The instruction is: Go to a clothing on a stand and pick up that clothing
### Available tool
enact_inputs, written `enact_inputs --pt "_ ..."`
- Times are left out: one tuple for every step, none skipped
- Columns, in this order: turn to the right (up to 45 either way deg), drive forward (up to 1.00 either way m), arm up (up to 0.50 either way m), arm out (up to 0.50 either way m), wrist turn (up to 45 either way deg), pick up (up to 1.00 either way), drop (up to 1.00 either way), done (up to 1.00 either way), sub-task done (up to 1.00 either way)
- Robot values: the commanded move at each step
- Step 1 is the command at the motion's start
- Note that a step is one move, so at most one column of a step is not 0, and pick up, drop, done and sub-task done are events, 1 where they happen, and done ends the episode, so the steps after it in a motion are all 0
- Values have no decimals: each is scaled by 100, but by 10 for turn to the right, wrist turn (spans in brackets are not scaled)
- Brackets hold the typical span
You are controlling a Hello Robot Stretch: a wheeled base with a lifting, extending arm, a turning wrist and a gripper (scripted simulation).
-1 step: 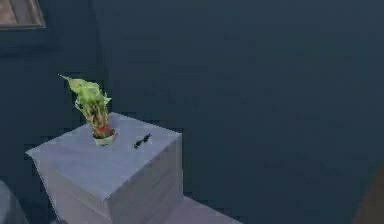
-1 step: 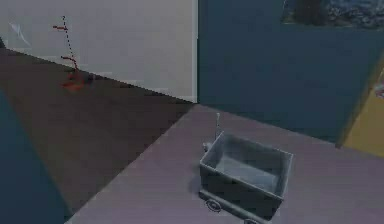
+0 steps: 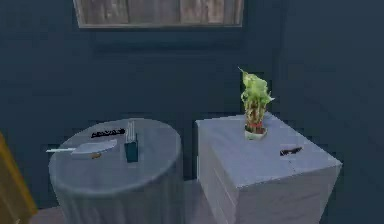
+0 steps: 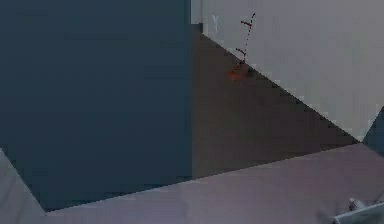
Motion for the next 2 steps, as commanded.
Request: enact_inputs --pt "-450 0 0 0 0 0 0 0 0" --pt "-450 0 0 0 0 0 0 0 0"
